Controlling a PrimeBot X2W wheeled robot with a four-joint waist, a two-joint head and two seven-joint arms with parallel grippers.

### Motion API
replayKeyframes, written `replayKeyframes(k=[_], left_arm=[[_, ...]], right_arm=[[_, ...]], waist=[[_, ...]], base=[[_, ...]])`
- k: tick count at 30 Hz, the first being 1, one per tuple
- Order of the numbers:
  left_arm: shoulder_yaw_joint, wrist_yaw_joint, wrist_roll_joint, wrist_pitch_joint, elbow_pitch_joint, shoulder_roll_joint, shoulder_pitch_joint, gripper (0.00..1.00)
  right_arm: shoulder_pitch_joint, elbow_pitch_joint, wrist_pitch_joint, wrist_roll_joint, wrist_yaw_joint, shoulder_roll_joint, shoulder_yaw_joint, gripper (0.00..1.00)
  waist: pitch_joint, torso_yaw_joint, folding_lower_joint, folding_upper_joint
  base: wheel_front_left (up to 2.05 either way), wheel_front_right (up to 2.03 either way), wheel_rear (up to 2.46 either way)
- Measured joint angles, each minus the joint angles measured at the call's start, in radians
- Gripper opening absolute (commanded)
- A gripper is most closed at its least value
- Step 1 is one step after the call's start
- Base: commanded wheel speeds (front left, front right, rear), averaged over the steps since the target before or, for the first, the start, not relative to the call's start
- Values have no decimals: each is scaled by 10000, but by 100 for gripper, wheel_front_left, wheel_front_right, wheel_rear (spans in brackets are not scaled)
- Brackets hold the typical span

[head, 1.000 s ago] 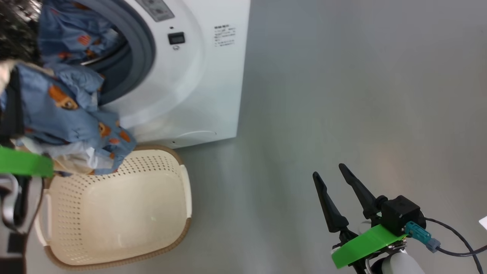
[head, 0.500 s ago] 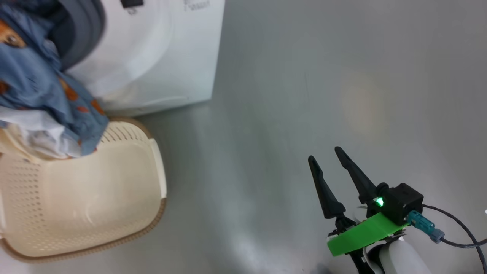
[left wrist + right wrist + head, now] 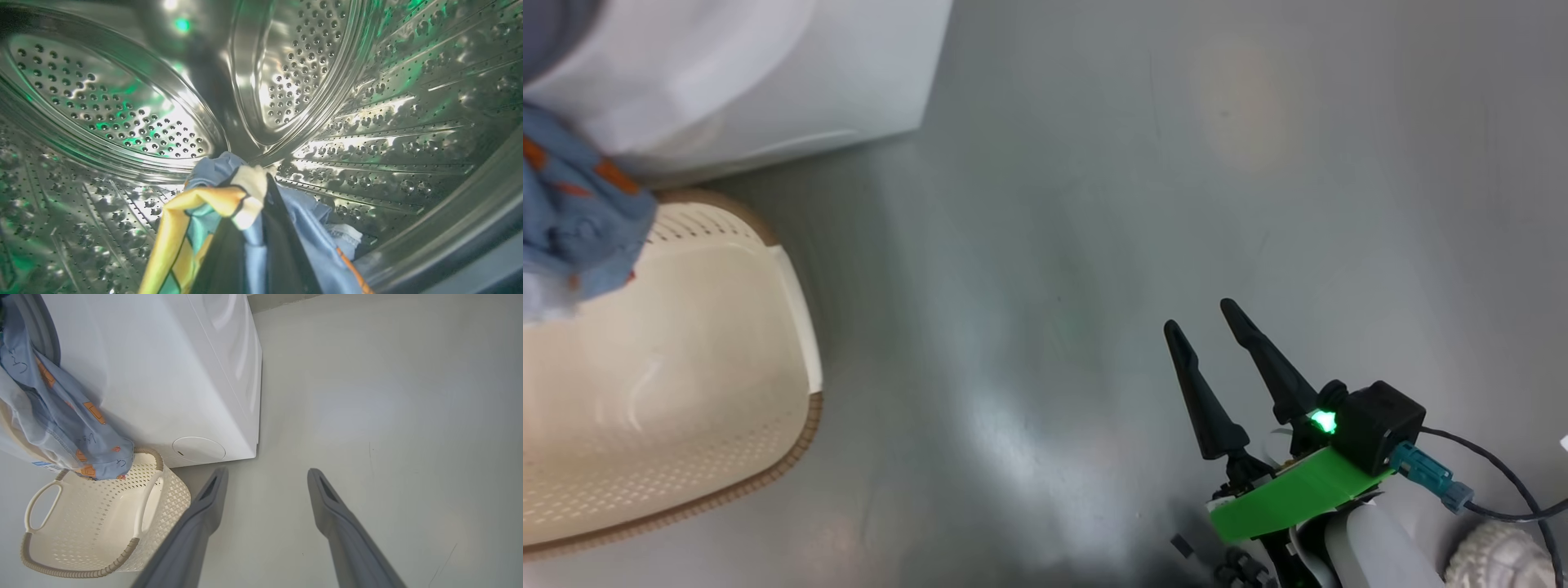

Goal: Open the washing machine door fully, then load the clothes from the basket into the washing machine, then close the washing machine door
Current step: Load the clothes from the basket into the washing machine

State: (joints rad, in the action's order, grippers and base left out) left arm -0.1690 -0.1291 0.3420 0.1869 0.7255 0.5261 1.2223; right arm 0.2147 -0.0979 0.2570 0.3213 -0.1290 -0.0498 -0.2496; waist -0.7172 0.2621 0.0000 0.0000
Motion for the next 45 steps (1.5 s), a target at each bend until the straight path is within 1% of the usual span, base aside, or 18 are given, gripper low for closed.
replayKeyframes(k=[7,10,13,15,18,21,24,28,29,30,31,37,41,45], left_arm=[[-163,0,111,-92,1129,40,1246,0],[-286,31,-58,151,1432,21,1608,0],[-453,207,-324,522,1475,-38,1941,0],[-518,387,-604,640,1118,-35,2104,0],[-357,700,-1129,688,-508,42,2205,0],[-90,721,-1473,700,-1615,50,2104,0],[219,717,-1513,729,-1772,-10,1719,0],[431,598,-1480,729,-1200,-107,1296,0],[460,543,-1434,729,-974,-146,1288,25],[472,539,-1438,731,-817,-163,1287,66],[520,525,-1383,731,-546,-201,1293,100],[322,360,-1344,717,706,-384,1353,100],[184,268,-1312,305,1628,-464,1490,100],[-35,182,-1296,295,1933,-525,1831,100]], right_arm=[[-40,56,0,61,-2,10,-205,100],[-54,56,0,63,0,12,-288,100],[-73,59,0,65,0,13,-339,100],[-129,71,0,65,0,13,-376,100],[-129,132,0,73,0,17,-518,100],[-127,138,0,77,0,19,-606,100],[-127,134,0,77,0,19,-633,100],[-127,109,0,274,0,21,-644,100],[-128,100,0,318,0,19,-639,100],[-128,92,0,324,0,17,-635,100],[-128,75,0,324,0,23,-639,100],[-128,-8,0,324,0,21,-631,100],[-128,-165,0,326,0,21,-633,100],[-122,-242,0,326,0,21,-616,100]], waist=[[-530,193,0,0],[-638,232,0,0],[-660,257,0,0],[-680,254,0,0],[-783,284,0,0],[-839,351,0,0],[-847,388,0,0],[-793,387,0,0],[-769,377,0,0],[-751,361,1,0],[-729,350,0,0],[-572,253,0,0],[-451,202,0,0],[-337,138,0,0]], base=[[0,0,0],[0,0,0],[0,0,0],[0,0,0],[0,0,0],[0,0,0],[0,0,0],[0,0,0],[0,0,0],[0,0,0],[0,0,0],[0,0,0],[0,0,0],[0,0,0]])
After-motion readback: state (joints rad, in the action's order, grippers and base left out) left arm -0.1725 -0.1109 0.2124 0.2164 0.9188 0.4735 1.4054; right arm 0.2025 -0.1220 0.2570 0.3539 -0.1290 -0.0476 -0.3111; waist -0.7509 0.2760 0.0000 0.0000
